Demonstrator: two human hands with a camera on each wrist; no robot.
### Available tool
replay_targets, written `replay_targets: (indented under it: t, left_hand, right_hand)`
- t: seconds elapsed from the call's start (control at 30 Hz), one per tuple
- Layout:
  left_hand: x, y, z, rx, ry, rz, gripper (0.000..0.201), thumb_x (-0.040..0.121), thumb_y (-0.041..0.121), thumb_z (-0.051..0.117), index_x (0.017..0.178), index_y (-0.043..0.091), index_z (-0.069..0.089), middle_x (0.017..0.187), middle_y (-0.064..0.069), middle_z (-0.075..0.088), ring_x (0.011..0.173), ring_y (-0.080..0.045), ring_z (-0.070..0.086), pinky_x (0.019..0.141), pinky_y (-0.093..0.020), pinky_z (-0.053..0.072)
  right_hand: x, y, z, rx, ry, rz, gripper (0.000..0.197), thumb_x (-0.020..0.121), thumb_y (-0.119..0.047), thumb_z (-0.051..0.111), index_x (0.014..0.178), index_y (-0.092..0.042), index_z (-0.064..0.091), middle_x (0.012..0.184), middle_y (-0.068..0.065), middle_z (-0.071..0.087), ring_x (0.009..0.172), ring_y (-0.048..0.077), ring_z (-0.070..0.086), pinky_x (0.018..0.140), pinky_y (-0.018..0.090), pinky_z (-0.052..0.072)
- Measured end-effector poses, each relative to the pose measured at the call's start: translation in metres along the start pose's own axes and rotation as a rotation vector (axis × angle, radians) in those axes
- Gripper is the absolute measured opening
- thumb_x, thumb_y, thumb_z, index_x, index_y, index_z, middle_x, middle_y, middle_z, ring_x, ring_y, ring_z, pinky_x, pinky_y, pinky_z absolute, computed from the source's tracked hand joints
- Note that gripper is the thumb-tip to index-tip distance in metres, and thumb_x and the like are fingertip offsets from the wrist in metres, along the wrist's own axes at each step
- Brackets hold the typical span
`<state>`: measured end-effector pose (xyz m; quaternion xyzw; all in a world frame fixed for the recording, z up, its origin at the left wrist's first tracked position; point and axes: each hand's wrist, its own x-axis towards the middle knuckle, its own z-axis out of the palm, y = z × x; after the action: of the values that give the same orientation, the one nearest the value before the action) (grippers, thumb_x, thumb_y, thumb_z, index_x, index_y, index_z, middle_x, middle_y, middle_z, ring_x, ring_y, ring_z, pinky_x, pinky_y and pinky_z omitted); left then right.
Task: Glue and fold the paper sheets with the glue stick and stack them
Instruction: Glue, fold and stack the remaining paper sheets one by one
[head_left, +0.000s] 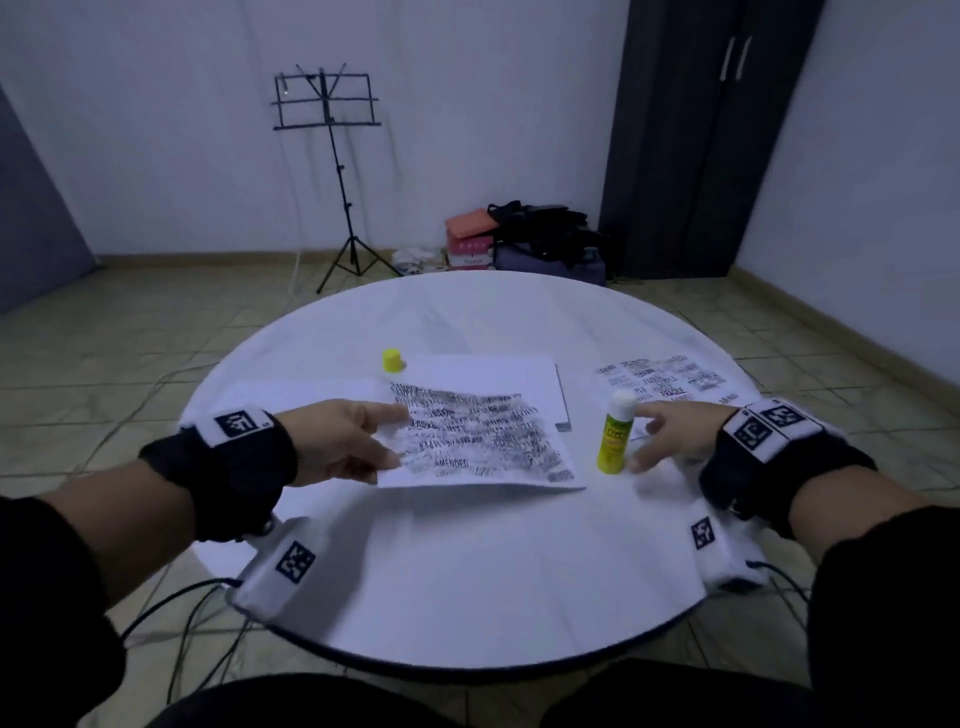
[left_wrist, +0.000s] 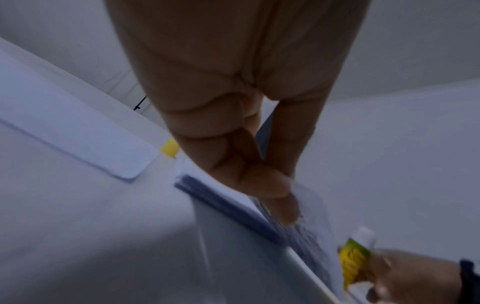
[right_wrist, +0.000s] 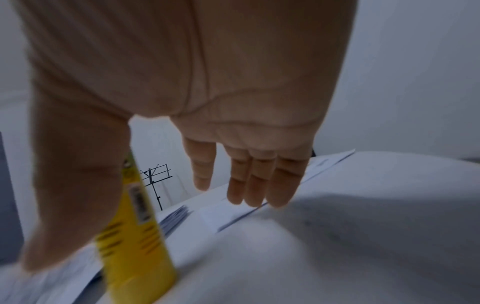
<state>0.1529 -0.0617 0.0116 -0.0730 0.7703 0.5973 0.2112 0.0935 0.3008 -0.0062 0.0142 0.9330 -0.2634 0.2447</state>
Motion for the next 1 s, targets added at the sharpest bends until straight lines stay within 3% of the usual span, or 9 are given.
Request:
replay_targets:
  t: [0.13, 0.23, 0.3, 0.37, 0.43, 0.53, 0.7, 0.87, 1.0]
  left_hand:
    - [-0.012, -0.027, 0.003, 0.211, -0.115, -0.057, 0.069, 0.082, -0.018, 0.059, 0.141, 0.012, 0.043, 0.142, 0.004, 0.043, 0.078, -0.009, 0.063, 0.061, -0.021, 0.056]
    - [-0.014, -0.031, 0.011, 0.406, -0.106, -0.037, 0.07, 0.08, -0.012, 0.066, 0.142, 0.012, 0.042, 0.143, 0.001, 0.048, 0.082, 0.0, 0.059, 0.063, -0.014, 0.051]
    - [-0.015, -0.026, 0.014, 0.607, -0.106, -0.001, 0.07, 0.081, 0.0, 0.07, 0.143, 0.017, 0.042, 0.125, -0.006, 0.063, 0.073, 0.002, 0.055, 0.068, -0.011, 0.044]
    - [-0.017, -0.022, 0.015, 0.875, -0.121, 0.002, 0.073, 0.082, 0.016, 0.073, 0.145, 0.025, 0.037, 0.127, 0.0, 0.061, 0.1, -0.004, 0.056, 0.087, -0.015, 0.039]
    - [-0.018, -0.024, 0.016, 1.083, -0.096, -0.018, 0.079, 0.081, 0.029, 0.073, 0.148, 0.033, 0.029, 0.152, -0.002, 0.034, 0.133, -0.015, 0.039, 0.106, -0.021, 0.03]
    - [-0.019, -0.032, 0.02, 1.315, -0.058, -0.044, 0.086, 0.08, 0.05, 0.068, 0.149, 0.041, 0.017, 0.159, -0.013, 0.001, 0.146, -0.029, 0.011, 0.116, -0.038, 0.022]
    - [-0.023, -0.042, 0.016, 1.462, -0.074, 0.047, 0.057, 0.082, 0.054, 0.059, 0.134, 0.043, 0.038, 0.157, 0.006, 0.012, 0.147, -0.024, 0.003, 0.113, -0.049, 0.018]
    - [-0.02, -0.046, 0.016, 1.406, -0.093, 0.122, 0.03, 0.078, 0.046, 0.061, 0.101, 0.033, 0.048, 0.122, 0.014, 0.041, 0.143, -0.021, 0.015, 0.103, -0.045, 0.022]
    - [-0.013, -0.047, 0.02, 1.437, -0.069, 0.174, 0.032, 0.076, 0.048, 0.062, 0.101, 0.033, 0.048, 0.122, 0.014, 0.043, 0.141, -0.021, 0.019, 0.098, -0.044, 0.023]
  right_hand:
    - [-0.006, -0.005, 0.016, 0.096, -0.055, -0.097, 0.031, 0.07, -0.03, 0.08, 0.093, -0.034, 0.059, 0.095, -0.003, 0.056, 0.076, 0.01, 0.05, 0.063, 0.023, 0.031]
    - [-0.004, -0.008, 0.023, 0.095, 0.04, -0.099, 0.012, 0.083, -0.024, 0.07, 0.079, -0.023, 0.058, 0.074, -0.001, 0.055, 0.06, 0.01, 0.045, 0.055, 0.023, 0.029]
    - [-0.006, -0.011, 0.028, 0.075, 0.105, -0.066, 0.013, 0.086, -0.029, 0.064, 0.077, -0.022, 0.058, 0.069, 0.002, 0.053, 0.059, 0.017, 0.047, 0.057, 0.026, 0.034]
    - [-0.009, -0.017, 0.031, 0.044, 0.147, -0.029, 0.013, 0.089, -0.031, 0.058, 0.081, -0.021, 0.059, 0.075, 0.006, 0.055, 0.067, 0.022, 0.05, 0.062, 0.028, 0.037]
    - [-0.009, -0.024, 0.034, 0.005, 0.186, -0.018, 0.015, 0.091, -0.03, 0.052, 0.083, -0.018, 0.055, 0.078, 0.007, 0.054, 0.072, 0.024, 0.051, 0.067, 0.03, 0.04]
    - [-0.013, -0.045, 0.04, 0.005, 0.217, -0.059, 0.015, 0.093, -0.029, 0.042, 0.092, -0.014, 0.047, 0.086, 0.01, 0.055, 0.076, 0.025, 0.052, 0.068, 0.033, 0.044]
    - [-0.024, -0.091, 0.053, -0.015, 0.214, -0.186, 0.04, 0.095, -0.029, 0.047, 0.131, -0.019, 0.035, 0.103, 0.007, 0.05, 0.076, 0.022, 0.054, 0.056, 0.026, 0.04]
    - [-0.031, -0.147, 0.072, 0.127, 0.312, -0.391, 0.023, 0.079, -0.026, 0.072, 0.095, -0.012, 0.063, 0.081, 0.001, 0.056, 0.067, 0.015, 0.051, 0.06, 0.025, 0.04]
    - [-0.022, -0.185, 0.097, -0.002, 0.31, -0.399, 0.022, 0.081, -0.03, 0.065, 0.081, -0.011, 0.055, 0.073, 0.001, 0.051, 0.069, 0.018, 0.049, 0.062, 0.028, 0.039]
